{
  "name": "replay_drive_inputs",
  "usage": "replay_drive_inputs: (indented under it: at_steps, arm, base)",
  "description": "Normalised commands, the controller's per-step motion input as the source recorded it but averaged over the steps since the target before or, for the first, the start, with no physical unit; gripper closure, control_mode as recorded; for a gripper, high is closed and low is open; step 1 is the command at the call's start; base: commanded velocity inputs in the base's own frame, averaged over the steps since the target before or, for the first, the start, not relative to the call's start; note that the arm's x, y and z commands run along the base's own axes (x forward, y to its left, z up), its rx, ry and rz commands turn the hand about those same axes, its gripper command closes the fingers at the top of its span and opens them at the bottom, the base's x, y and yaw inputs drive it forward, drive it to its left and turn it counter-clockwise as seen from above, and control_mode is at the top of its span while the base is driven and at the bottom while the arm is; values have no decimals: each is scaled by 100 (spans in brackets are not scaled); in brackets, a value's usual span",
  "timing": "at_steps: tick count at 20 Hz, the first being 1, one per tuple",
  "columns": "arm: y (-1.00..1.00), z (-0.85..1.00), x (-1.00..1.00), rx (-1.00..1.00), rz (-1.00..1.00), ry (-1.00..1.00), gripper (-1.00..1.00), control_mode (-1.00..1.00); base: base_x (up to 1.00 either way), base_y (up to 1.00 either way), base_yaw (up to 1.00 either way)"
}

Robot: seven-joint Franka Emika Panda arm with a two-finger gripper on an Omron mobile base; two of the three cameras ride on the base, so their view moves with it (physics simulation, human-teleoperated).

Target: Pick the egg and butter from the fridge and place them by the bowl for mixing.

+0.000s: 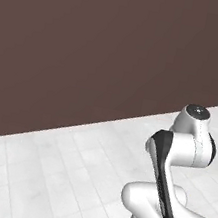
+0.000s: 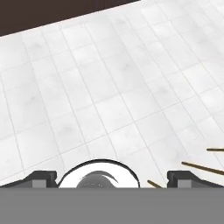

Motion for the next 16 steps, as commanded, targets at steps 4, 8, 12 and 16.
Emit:
replay_drive_inputs:
  at_steps: [4,8,12,16]
  arm:
    - [0,0,0,0,0,0,-100,100]
    - [0,0,0,0,0,0,-100,100]
    - [0,0,0,0,0,0,-100,100]
    - [0,0,0,0,0,0,-100,100]
  base:
    - [51,6,-47]
    - [50,6,-49]
    - [50,6,-50]
    - [51,6,-49]
